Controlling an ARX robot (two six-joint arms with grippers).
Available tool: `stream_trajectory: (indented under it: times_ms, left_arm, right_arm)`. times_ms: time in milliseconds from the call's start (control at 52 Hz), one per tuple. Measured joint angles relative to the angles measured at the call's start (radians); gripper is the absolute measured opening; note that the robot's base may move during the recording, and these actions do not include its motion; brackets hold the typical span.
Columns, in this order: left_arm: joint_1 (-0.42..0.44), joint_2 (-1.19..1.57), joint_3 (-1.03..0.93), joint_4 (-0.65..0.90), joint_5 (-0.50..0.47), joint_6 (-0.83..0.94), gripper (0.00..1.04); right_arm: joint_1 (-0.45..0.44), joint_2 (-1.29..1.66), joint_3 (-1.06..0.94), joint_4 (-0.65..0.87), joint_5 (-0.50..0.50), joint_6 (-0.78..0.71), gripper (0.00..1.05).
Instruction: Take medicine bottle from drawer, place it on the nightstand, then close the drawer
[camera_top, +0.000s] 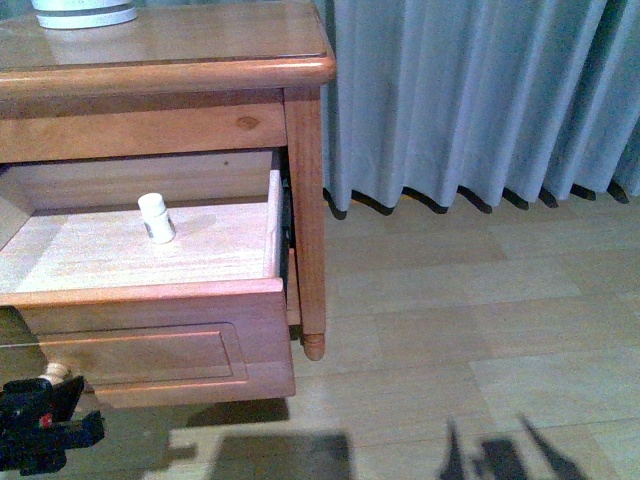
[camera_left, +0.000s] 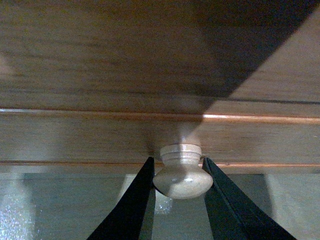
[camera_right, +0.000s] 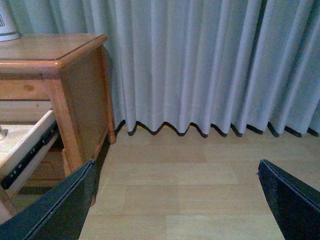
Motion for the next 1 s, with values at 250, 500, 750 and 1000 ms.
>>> stream_trajectory:
  times_ms: [250, 500, 750, 1000]
  left_arm:
    - [-0.022, -0.005, -0.058, 0.013, -0.009, -0.036, 0.63]
    - [0.050, -0.296, -0.064, -0.301, 0.043, -0.024, 0.98]
    - [0.116, -0.941, 0.033, -0.915, 0.182, -0.005, 0.98]
    - [0.089, -1.511, -0.020, -1.014, -0.013, 0.087, 0.67]
  right_arm:
    - [0.000, 0.000, 0.000, 0.000, 0.000, 0.000, 0.98]
    - [0.000, 0.000, 0.000, 0.000, 0.000, 0.000, 0.98]
    - [0.000, 0.000, 0.000, 0.000, 0.000, 0.000, 0.98]
    - [0.000, 0.000, 0.000, 0.000, 0.000, 0.000, 0.98]
